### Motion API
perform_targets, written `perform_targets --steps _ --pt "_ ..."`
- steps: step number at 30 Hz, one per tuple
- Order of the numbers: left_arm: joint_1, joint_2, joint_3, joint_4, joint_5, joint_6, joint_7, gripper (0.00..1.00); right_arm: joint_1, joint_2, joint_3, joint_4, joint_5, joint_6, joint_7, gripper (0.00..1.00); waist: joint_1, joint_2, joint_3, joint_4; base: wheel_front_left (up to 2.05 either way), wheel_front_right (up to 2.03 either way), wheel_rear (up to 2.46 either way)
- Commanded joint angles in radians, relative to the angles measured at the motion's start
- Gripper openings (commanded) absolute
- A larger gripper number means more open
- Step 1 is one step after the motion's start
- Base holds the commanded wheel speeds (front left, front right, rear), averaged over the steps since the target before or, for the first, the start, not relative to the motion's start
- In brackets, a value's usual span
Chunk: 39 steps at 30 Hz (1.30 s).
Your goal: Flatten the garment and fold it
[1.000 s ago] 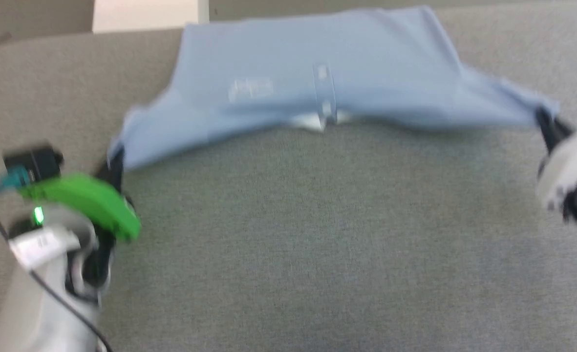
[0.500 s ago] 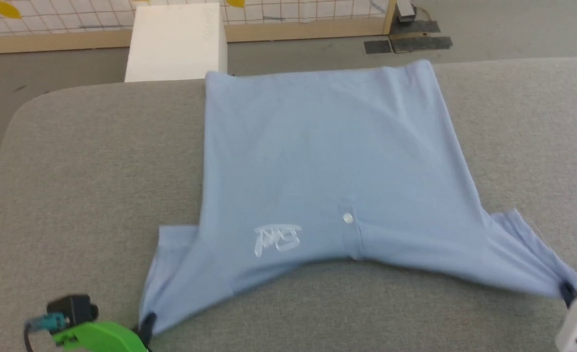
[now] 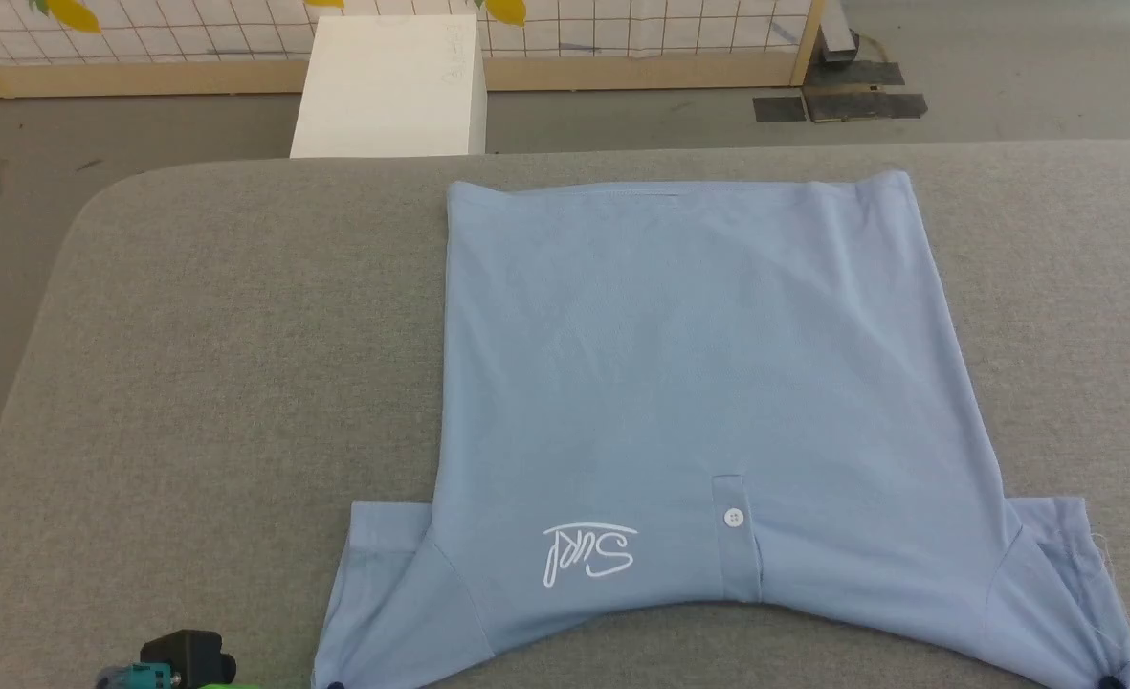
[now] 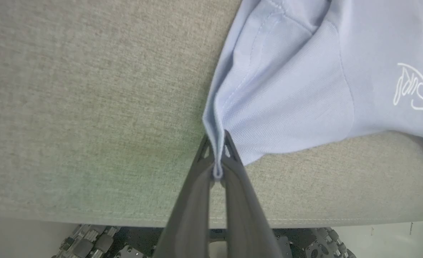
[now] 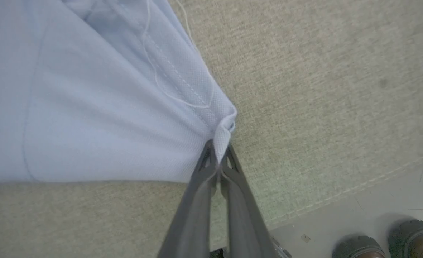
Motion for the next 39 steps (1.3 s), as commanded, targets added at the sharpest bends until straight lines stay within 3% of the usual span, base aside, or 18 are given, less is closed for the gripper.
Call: perform_targets --steps 1,2,3,14,20,25,31,39 --pt "0.007 -0.003 0.0 0.005 -0.011 -0.007 -0.007 0.0 -0.006 0.002 0.015 0.032 0.013 -0.001 -0.007 0.0 0.0001 0.0 0.004 0.003 0.0 0.0 0.0" --pt "0.004 -0.004 0.0 0.005 -0.012 -0.011 -0.012 0.0 -0.014 0.002 0.023 0.039 0.015 -0.001 -0.021 0.41 0.0001 0.0 0.005 0.004 0.0 0.0 0.0" --pt "0.001 -0.005 -0.001 0.005 -0.013 -0.014 -0.015 0.0 -0.019 0.002 0.028 0.04 0.014 -0.001 -0.032 0.98 0.0001 0.0 0.007 0.004 0.0 0.0 0.0" --pt "-0.02 -0.006 -0.009 -0.026 -0.002 -0.031 -0.049 0.0 -0.152 0.001 0.082 -0.159 0.005 -0.001 -0.308 1.0 0.0001 0.0 0.027 0.024 0.0 0.0 0.0" --pt "-0.056 -0.005 -0.026 -0.06 0.012 -0.036 -0.05 0.0 -0.38 -0.069 0.16 -0.086 0.027 -0.001 -0.384 1.0 0.0001 0.0 0.084 0.053 0.0 0.0 0.0" --pt "-0.104 -0.005 -0.048 -0.094 0.025 -0.047 -0.048 0.0 -0.616 -0.132 0.176 0.083 0.032 -0.001 -0.373 1.0 0.0001 0.0 0.16 0.103 0.0 0.0 0.0" --pt "-0.161 -0.024 -0.083 -0.114 0.037 -0.064 -0.058 0.0 -0.876 -0.182 0.133 0.31 -0.042 -0.001 -0.303 1.0 0.0001 0.0 0.271 0.177 0.0 0.0 0.0" --pt "-0.225 -0.048 -0.119 -0.129 0.051 -0.091 -0.085 0.0 -1.131 -0.228 -0.011 0.452 -0.232 -0.001 -0.052 1.0 0.0001 0.0 0.42 0.263 0.0 0.0 0.0"
